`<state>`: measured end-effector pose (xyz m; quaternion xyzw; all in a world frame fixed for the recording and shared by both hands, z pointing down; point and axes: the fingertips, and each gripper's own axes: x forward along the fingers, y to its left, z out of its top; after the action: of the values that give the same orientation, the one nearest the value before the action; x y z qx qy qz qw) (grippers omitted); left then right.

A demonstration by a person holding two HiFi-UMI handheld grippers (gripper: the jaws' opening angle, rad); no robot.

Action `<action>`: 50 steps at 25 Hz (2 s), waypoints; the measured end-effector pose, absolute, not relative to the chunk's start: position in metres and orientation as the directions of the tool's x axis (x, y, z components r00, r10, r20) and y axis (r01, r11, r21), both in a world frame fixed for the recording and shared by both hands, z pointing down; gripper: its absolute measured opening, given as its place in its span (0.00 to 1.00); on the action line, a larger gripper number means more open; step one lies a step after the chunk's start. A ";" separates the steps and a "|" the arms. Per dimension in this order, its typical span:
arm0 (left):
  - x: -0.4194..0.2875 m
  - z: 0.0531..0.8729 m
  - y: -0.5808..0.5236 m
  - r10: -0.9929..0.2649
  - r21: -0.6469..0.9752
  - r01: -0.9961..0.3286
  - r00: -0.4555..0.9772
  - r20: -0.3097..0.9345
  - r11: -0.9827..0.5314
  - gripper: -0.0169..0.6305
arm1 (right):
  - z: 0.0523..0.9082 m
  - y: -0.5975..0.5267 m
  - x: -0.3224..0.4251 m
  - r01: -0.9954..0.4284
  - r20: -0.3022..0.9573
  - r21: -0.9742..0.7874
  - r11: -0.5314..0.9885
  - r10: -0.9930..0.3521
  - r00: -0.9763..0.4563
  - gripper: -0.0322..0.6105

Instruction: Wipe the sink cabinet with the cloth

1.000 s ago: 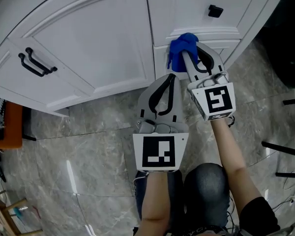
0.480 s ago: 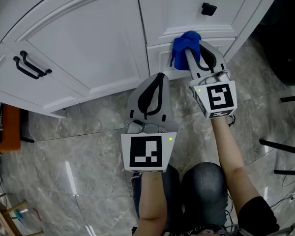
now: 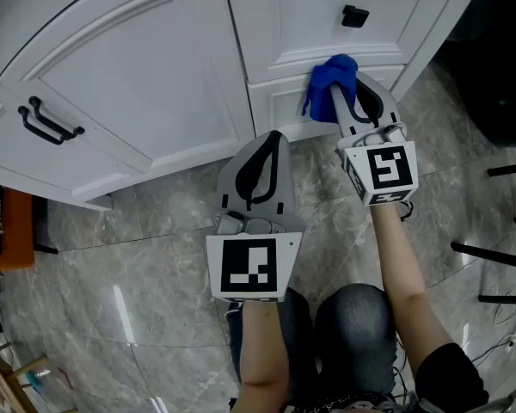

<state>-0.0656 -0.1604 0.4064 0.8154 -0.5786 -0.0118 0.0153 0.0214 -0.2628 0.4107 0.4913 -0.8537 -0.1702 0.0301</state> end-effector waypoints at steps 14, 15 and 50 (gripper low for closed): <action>-0.059 0.402 -0.158 -0.939 0.046 -0.938 0.344 -0.005 -0.343 0.04 | 0.413 -0.272 0.055 -0.865 -0.110 0.301 0.401 -0.887 -0.449 0.14; -0.059 0.402 -0.158 -0.939 0.047 -0.938 0.344 -0.006 -0.343 0.04 | 0.413 -0.273 0.058 -0.868 -0.109 0.299 0.397 -0.889 -0.444 0.14; -0.057 0.398 -0.156 -0.937 0.047 -0.936 0.348 -0.017 -0.349 0.04 | 0.418 -0.295 0.136 -0.930 -0.096 0.294 0.218 -0.962 -0.256 0.14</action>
<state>-0.0571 -0.1558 0.3979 0.8210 -0.5704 -0.0206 0.0144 0.1357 -0.2955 0.4178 0.6075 -0.7787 -0.1473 0.0532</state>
